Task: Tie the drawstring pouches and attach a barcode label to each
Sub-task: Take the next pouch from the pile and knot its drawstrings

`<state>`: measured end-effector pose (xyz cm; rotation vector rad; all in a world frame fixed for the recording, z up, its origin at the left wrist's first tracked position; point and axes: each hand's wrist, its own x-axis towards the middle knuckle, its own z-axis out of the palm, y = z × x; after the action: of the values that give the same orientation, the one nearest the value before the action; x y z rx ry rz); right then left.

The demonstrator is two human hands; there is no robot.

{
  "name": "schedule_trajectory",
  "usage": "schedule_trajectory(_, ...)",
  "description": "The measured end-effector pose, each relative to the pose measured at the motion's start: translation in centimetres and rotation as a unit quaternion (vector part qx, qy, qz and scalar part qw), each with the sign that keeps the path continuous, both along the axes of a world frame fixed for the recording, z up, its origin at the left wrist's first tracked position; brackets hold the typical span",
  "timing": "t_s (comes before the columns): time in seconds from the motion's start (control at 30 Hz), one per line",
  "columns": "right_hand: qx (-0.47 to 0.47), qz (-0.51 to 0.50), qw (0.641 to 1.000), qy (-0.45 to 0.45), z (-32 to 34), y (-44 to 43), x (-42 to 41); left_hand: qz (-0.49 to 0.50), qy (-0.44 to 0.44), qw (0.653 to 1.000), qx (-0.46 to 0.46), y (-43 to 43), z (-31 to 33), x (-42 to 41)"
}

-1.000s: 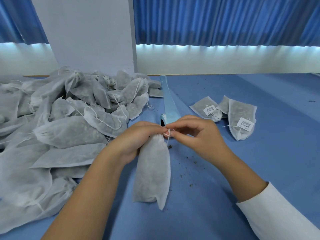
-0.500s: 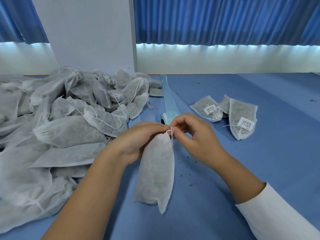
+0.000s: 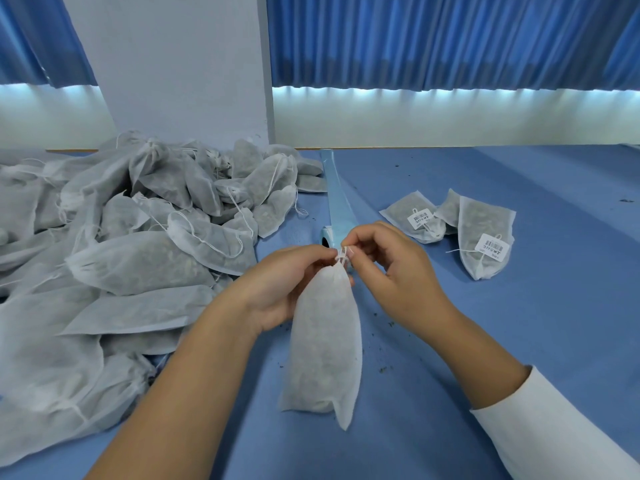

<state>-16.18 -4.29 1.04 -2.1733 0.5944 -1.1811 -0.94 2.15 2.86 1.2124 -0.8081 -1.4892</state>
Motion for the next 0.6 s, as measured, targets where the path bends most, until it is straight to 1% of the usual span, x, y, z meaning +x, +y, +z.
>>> schedule_trajectory(0.07,0.007,0.003,1.0,0.0,0.02,0.0,-0.04,-0.003,0.017,1.0,0.006,-0.04,-0.03,0.02)
schedule_trajectory(0.33,0.008,0.004,1.0,-0.007,0.0,-0.03,-0.01,-0.023,-0.01,1.0,-0.001,-0.14,0.04,0.01)
schedule_trajectory(0.47,0.019,0.008,0.999,-0.03,0.0,0.1,-0.02,0.004,-0.074,0.997,-0.016,-0.06,0.03,-0.05)
schedule_trajectory(0.6,0.094,0.014,0.993,-0.065,0.08,-0.16,-0.02,0.023,-0.154,0.987,-0.023,-0.04,0.12,-0.5)
